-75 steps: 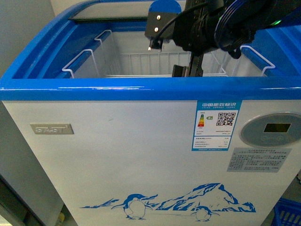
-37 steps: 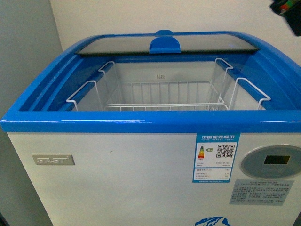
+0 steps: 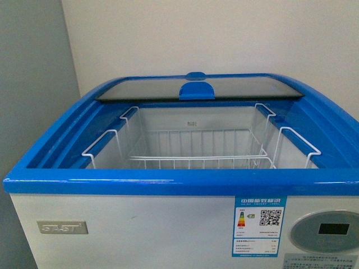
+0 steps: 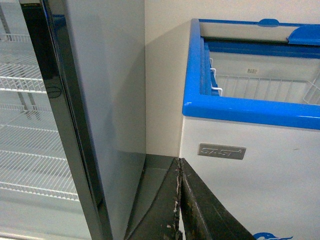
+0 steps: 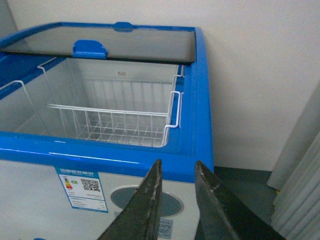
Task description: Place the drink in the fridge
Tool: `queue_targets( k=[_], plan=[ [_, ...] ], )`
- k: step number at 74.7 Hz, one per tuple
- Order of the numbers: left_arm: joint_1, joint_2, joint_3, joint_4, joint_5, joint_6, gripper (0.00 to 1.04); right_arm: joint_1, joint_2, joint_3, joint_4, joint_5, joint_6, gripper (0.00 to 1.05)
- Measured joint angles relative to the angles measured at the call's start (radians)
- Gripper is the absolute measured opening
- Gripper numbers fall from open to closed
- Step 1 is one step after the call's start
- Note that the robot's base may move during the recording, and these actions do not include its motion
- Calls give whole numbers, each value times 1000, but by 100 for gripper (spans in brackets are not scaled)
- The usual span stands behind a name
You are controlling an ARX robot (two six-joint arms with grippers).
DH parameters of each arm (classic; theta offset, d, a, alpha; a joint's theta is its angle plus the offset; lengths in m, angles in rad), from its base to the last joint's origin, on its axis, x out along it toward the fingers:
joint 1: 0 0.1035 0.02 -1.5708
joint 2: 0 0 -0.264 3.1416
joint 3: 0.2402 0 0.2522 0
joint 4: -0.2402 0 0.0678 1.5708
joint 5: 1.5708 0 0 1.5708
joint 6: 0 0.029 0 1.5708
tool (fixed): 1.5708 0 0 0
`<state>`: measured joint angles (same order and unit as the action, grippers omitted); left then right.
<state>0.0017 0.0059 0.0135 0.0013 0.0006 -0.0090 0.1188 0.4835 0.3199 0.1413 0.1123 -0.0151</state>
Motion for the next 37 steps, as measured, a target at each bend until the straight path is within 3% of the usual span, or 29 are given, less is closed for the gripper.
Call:
queue_targets(
  k=[8,37],
  plan=[
    [0,0,0,0,0,0,3,-92,-63,-61,19,-101,-1,2],
    [0,0,0,0,0,0,3,-117,-182,-198,34,-112,4,3]
  ],
)
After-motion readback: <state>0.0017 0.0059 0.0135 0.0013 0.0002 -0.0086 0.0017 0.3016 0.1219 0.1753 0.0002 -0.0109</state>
